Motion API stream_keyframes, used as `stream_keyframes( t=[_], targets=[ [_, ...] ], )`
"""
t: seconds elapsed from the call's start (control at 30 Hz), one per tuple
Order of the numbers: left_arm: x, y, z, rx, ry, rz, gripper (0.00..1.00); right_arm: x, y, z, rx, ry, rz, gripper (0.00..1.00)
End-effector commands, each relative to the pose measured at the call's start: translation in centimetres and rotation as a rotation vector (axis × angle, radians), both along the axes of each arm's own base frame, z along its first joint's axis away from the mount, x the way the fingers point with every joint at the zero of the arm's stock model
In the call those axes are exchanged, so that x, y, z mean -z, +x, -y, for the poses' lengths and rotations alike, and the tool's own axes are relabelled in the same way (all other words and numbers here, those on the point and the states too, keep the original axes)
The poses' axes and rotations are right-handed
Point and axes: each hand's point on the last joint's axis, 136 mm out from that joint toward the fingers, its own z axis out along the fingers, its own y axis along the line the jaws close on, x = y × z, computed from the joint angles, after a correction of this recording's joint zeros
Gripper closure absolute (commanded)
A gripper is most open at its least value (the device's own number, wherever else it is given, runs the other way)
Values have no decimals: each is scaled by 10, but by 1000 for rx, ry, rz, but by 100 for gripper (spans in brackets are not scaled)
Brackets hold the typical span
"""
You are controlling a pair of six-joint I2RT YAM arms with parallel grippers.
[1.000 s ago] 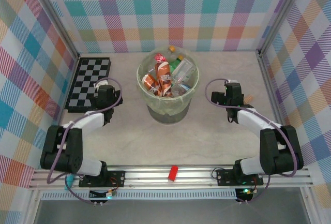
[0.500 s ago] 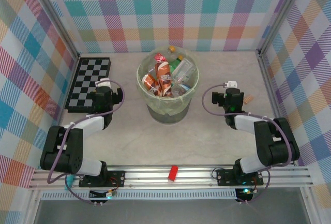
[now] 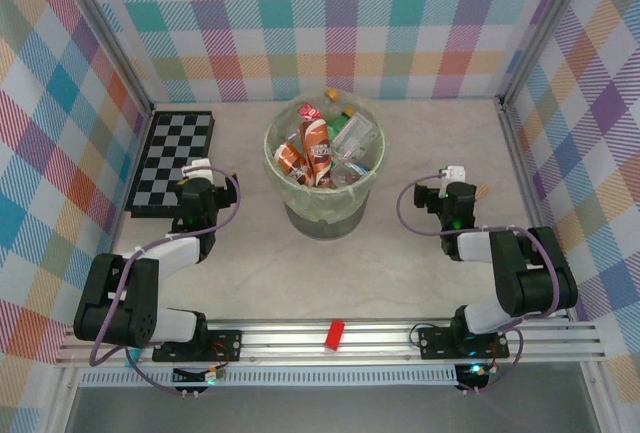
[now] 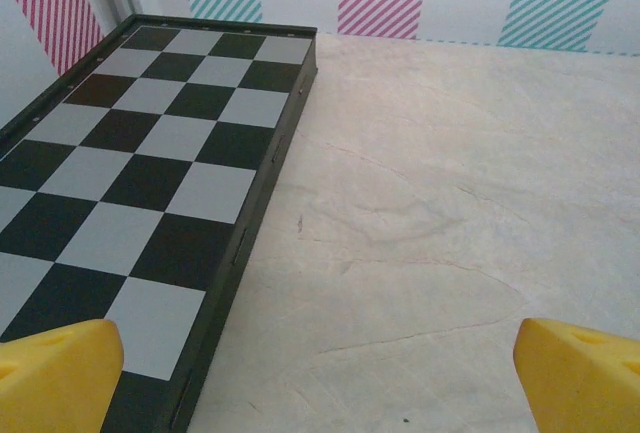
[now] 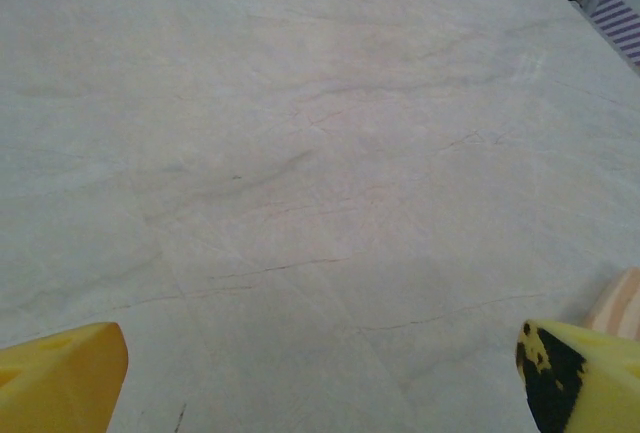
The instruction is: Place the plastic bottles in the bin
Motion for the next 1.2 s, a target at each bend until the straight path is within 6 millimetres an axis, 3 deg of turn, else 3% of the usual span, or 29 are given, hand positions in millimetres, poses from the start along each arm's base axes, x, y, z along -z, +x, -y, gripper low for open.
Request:
stream_keyframes(
  t=[0.0, 0.17, 0.4, 1.17],
  targets=[
    [-16, 2, 1, 13, -23, 68, 0, -11, 6, -3, -36, 51, 80, 1],
    [8, -7, -1, 5, -26, 42, 0, -8, 9, -1, -31, 69, 55, 0],
    [47, 10, 5, 36, -19, -18, 0, -8, 9, 1, -34, 81, 45, 1],
    [49, 8, 2, 20, -24, -17, 0, -7, 9, 1, -34, 82, 37, 1]
  ],
)
